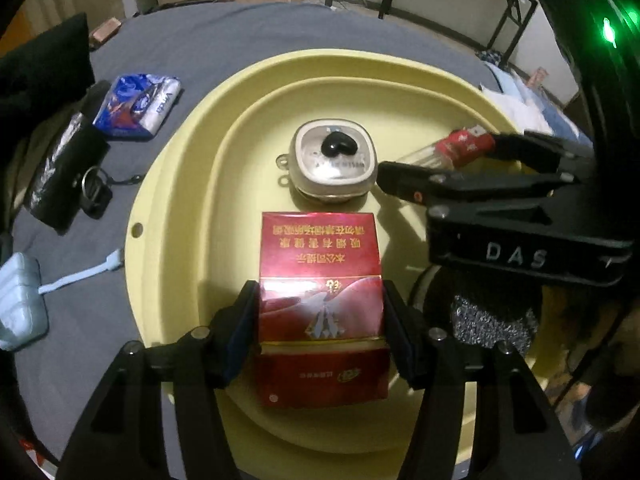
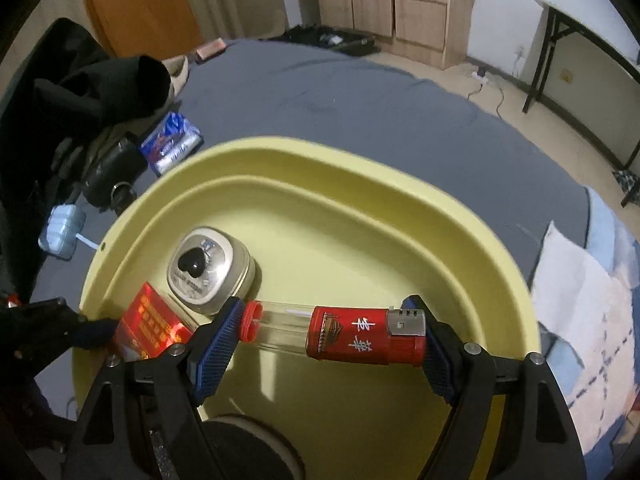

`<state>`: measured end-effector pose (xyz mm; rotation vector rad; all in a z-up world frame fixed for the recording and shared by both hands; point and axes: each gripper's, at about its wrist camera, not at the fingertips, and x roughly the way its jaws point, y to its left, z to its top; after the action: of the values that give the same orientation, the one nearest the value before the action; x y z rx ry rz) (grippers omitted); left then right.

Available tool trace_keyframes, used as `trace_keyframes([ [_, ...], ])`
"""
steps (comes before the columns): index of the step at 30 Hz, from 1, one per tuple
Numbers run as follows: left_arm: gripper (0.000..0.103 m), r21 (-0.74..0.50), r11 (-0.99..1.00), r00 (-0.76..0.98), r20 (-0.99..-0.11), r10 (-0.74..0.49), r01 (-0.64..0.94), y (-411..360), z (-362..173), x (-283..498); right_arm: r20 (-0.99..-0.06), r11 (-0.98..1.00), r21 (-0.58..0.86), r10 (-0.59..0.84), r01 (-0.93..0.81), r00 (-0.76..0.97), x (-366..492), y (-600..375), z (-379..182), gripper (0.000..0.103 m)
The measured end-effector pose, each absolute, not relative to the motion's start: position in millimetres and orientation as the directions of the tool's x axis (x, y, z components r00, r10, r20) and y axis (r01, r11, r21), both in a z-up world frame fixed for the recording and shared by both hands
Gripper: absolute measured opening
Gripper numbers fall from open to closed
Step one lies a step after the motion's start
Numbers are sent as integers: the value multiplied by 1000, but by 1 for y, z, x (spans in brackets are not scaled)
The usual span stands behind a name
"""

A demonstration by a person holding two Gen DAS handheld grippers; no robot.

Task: Organize rigid objects
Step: 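Place the red pack and red tube canister into the yellow tray with both tools, then grasp the red-and-silver pack with the left tool while the right tool grasps the dark red pack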

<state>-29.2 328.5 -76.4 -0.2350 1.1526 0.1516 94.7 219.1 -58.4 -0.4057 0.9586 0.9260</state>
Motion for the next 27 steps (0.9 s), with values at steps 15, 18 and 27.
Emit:
trace_keyframes([
  [15,103,-120,993,531,-842,-92,-19,247,27,-11,-669,767,210,565,-606,483,92,41,31,103],
  [18,103,-124,990,506,-852,-139,64,193,44,14,-644,829,150,495,-539,583,89,-44,45,103],
  [27,103,-124,981,468,-865,-181,149,52,6,82,-696,960,215,280,-180,661,110,-245,6,103],
])
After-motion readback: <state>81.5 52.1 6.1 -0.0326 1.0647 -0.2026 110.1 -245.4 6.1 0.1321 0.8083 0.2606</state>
